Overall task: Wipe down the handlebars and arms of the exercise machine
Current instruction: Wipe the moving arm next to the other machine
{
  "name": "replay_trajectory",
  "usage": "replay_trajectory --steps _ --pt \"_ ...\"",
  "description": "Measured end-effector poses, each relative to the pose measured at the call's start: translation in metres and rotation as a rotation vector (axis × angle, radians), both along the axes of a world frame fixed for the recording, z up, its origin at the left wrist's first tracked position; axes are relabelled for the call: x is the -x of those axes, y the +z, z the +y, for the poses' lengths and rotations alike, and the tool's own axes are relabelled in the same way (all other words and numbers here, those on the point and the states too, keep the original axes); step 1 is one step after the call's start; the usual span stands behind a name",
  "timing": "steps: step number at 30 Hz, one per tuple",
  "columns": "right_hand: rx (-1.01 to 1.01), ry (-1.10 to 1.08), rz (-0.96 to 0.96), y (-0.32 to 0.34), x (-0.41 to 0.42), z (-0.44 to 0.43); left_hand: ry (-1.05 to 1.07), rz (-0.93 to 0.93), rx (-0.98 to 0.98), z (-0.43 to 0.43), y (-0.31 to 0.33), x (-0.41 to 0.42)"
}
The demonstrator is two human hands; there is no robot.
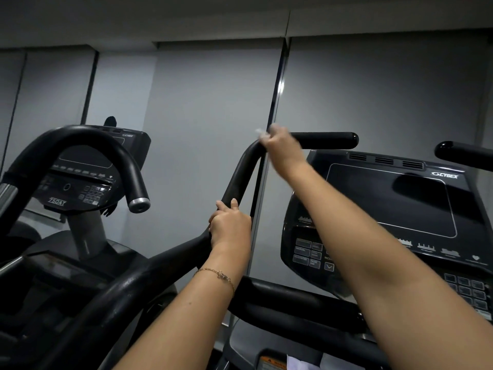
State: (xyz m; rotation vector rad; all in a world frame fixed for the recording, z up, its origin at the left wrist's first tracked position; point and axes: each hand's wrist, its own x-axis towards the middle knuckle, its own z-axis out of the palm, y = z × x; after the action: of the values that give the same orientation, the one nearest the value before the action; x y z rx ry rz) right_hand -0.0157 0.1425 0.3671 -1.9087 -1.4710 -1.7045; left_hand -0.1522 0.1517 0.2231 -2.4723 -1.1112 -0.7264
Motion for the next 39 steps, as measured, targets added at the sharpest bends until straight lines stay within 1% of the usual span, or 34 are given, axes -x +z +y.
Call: replay_trajectory --steps 2,3,4,6,7,9,10,11,13,20,22,23,25,26,27,28,30,31,32,33,34,35,36,37,39 --pt "-0.201 -0.107 0.134 0.022 -0.012 -0.007 0.003 0.017 -0.012 0.001 -0.001 0.0" --pt "-0.266 -0.127 0.233 0.027 -0.015 -0.009 0.005 0.021 -0.013 0.001 -0.001 0.0" --pt "-0.275 -0.151 0.276 0.027 -0.014 -0.005 0.004 0.026 -0.012 0.001 -0.001 0.0" --pt "-0.196 -0.122 0.298 0.012 0.004 0.01 0.001 0.027 -0.005 0.0 0.0 0.0" --pt "-0.129 -0.073 0.273 0.001 0.014 0.018 0.003 0.023 -0.002 -0.001 0.001 0.0" --pt "0.012 -0.016 0.141 -0.026 0.033 0.03 0.016 0.019 -0.003 0.0 0.0 0.0" --pt "0.046 0.006 0.092 -0.033 0.039 0.029 0.019 0.018 -0.005 0.0 0.0 0.0" --pt "0.04 0.012 0.094 -0.033 0.038 0.025 0.021 0.017 -0.008 -0.001 0.0 0.001" --pt "-0.002 0.01 0.092 -0.023 0.028 0.017 0.016 0.018 -0.018 -0.002 0.001 0.002" --pt "-0.294 -0.124 0.165 0.011 -0.009 -0.042 0.011 0.034 -0.02 -0.002 0.001 0.002" --pt "-0.302 -0.199 0.152 0.011 -0.019 -0.061 0.003 0.026 -0.018 0.0 0.0 0.002" --pt "-0.303 -0.229 0.176 0.013 -0.025 -0.069 0.001 0.024 -0.021 0.0 0.001 0.002" --pt "-0.452 -0.218 0.27 0.016 -0.036 -0.085 -0.001 0.027 -0.03 0.0 0.001 0.003" --pt "-0.557 -0.171 0.335 0.019 -0.035 -0.087 -0.004 0.031 -0.034 -0.001 0.001 0.004" --pt "-0.574 -0.126 0.36 0.021 -0.035 -0.081 -0.011 0.036 -0.035 -0.003 0.001 0.004" --pt "-0.512 -0.081 0.314 0.019 -0.028 -0.071 -0.015 0.037 -0.038 -0.003 0.001 0.004" --pt "-0.198 0.109 0.197 0.0 -0.001 -0.036 -0.003 0.026 -0.035 -0.003 0.001 0.002" --pt "-0.013 0.139 0.144 -0.015 0.013 -0.019 0.007 0.019 -0.026 -0.002 0.001 0.0" --pt "0.128 0.096 0.064 -0.029 0.023 -0.005 0.016 0.015 -0.018 -0.001 0.0 -0.002" --pt "0.176 0.085 0.04 -0.037 0.03 0.001 0.024 0.012 -0.016 0.0 0.0 -0.003" --pt "0.159 0.081 0.026 -0.037 0.026 0.005 0.027 0.012 -0.019 0.001 -0.001 -0.004" --pt "0.084 0.063 0.033 -0.031 0.022 0.002 0.026 0.012 -0.025 0.0 -0.001 -0.004" --pt "0.008 0.009 0.039 -0.022 0.017 -0.001 0.023 0.017 -0.034 0.0 -0.001 -0.004" --pt "-0.066 -0.023 0.088 -0.011 0.009 -0.007 0.019 0.026 -0.042 0.0 -0.001 -0.004" --pt "-0.165 -0.122 0.113 0.007 -0.007 -0.024 0.019 0.039 -0.057 -0.002 -0.001 -0.003"
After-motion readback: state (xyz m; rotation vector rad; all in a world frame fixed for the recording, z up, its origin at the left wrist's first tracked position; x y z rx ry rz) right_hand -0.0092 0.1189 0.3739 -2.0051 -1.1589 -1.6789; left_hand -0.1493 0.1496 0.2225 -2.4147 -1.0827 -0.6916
